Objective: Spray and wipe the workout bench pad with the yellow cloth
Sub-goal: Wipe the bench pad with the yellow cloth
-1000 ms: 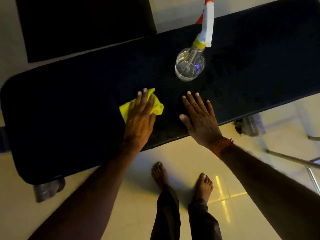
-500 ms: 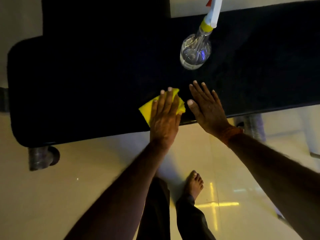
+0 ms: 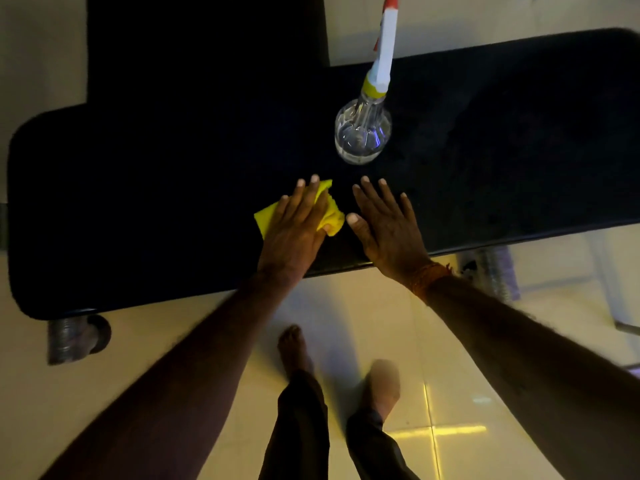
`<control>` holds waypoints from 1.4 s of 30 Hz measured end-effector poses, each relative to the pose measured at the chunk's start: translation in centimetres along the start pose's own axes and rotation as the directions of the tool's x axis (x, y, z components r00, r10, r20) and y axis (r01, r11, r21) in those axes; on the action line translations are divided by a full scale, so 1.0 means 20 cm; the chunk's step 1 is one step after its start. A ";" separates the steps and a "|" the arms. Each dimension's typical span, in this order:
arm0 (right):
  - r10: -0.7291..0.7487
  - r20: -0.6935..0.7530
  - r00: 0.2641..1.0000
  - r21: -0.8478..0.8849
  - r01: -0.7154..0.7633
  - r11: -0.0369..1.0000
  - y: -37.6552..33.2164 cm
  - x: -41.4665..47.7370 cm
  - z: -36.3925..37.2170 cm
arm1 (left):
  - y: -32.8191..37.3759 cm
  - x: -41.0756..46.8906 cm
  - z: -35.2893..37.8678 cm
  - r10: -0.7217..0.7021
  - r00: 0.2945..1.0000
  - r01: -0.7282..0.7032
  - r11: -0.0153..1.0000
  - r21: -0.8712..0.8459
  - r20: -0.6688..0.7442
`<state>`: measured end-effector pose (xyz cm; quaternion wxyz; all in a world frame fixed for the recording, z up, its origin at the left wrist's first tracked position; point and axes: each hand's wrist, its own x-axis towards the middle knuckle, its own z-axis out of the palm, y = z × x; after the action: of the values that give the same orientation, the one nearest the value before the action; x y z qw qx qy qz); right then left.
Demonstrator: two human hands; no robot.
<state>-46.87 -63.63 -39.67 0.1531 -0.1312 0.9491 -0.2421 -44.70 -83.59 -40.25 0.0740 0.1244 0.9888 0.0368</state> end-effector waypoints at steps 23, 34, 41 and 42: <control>0.466 -0.186 0.865 -0.003 -0.475 0.880 -0.33 0.20 0.24 | -0.46 0.66 -0.12 0.197 0.979 -0.194 0.979 -0.067 0.051; 0.506 -0.085 0.858 -0.036 -0.510 0.859 -0.35 0.21 0.17 | -0.34 0.47 -0.07 0.239 0.967 -0.229 0.967 -0.116 0.090; 0.470 -0.036 0.882 -0.031 -0.471 0.882 -0.35 0.18 0.11 | -0.35 0.47 -0.16 0.011 0.995 0.022 0.944 -0.329 0.098; 0.479 -0.053 0.876 -0.006 -0.480 0.877 -0.36 0.19 0.11 | -0.35 0.46 -0.18 -0.041 0.997 0.062 0.917 -0.395 0.063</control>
<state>-48.35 -71.91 -38.69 0.1831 0.1128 0.9577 -0.1910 -55.68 -88.17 -38.56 0.1251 0.0818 0.9615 0.2307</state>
